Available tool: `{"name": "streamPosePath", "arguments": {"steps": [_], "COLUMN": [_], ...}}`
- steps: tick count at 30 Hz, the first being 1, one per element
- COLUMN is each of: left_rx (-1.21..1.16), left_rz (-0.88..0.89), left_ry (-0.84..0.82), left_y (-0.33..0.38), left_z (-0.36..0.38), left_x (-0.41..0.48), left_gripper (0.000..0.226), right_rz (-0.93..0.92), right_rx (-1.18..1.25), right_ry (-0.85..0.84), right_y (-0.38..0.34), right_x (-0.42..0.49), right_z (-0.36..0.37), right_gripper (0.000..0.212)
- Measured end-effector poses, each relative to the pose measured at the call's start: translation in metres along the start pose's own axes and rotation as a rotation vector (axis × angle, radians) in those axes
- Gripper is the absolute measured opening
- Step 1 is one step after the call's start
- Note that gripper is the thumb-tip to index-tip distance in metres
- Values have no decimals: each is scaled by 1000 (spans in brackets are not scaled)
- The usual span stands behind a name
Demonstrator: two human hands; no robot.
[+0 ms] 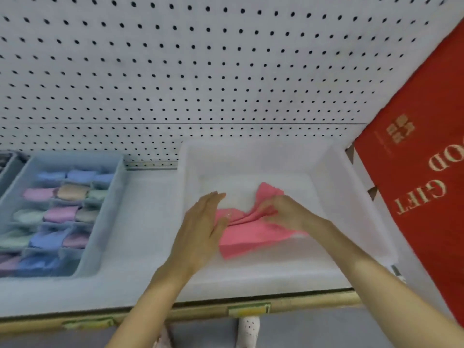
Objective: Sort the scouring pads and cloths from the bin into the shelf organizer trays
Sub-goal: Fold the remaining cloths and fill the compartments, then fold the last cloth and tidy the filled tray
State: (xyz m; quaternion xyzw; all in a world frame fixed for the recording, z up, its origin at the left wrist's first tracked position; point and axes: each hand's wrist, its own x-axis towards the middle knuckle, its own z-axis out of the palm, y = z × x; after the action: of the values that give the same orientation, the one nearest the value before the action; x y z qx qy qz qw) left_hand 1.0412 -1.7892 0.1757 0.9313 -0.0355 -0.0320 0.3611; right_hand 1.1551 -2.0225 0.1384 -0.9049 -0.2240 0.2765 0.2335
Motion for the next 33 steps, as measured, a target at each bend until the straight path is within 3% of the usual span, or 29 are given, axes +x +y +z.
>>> {"name": "streamPosePath", "arguments": {"steps": [2,5,7,9,13,17,19,21,23,25,26,29,33], "left_rx": [-112,-115,-136,-220,-436,-631,-787,-947,-1051,-987,-908,-697,-417], "left_rz": [-43,-76,-119,-179,-331,-566,-572,-523,-443,-341,-270,-41,121], "left_ry": [81,127,148,170,88,-178,-326,-321,-203,-90,-88,-241,-352], "left_y": [1,4,7,16,34,30,31,38,50,63,71,109,158], "left_z": [-3,-2,0,2,11,26,34,35,23,-3,-18,-63,-103], "left_x": [-3,-5,-2,3,30,55,54,55,60,66,67,67,65], "left_gripper": [53,42,43,42,48,84,79,54,33,17,14,18,23], "right_rz": [-38,-88,-102,-121,-151,-255,-274,-283,-277,-254,-231,-171,-193], "right_rx": [-64,-467,-582,-420,245,531,630,720,752,805,869,1036,955], "right_ry": [58,-107,-159,-148,-168,-65,14,78,66,-27,-85,-190,13], "right_y": [-1,-5,-1,6,-6,-29,-31,-30,-26,-19,-17,-22,-67], "right_x": [24,45,44,32,-6,-37,-49,-60,-71,-83,-88,-93,-85], "right_z": [-3,-10,-11,-17,-48,-79,-88,-93,-98,-104,-109,-119,-125], "right_gripper": [25,20,13,12,29,38,42,45,42,36,37,75,79]}}
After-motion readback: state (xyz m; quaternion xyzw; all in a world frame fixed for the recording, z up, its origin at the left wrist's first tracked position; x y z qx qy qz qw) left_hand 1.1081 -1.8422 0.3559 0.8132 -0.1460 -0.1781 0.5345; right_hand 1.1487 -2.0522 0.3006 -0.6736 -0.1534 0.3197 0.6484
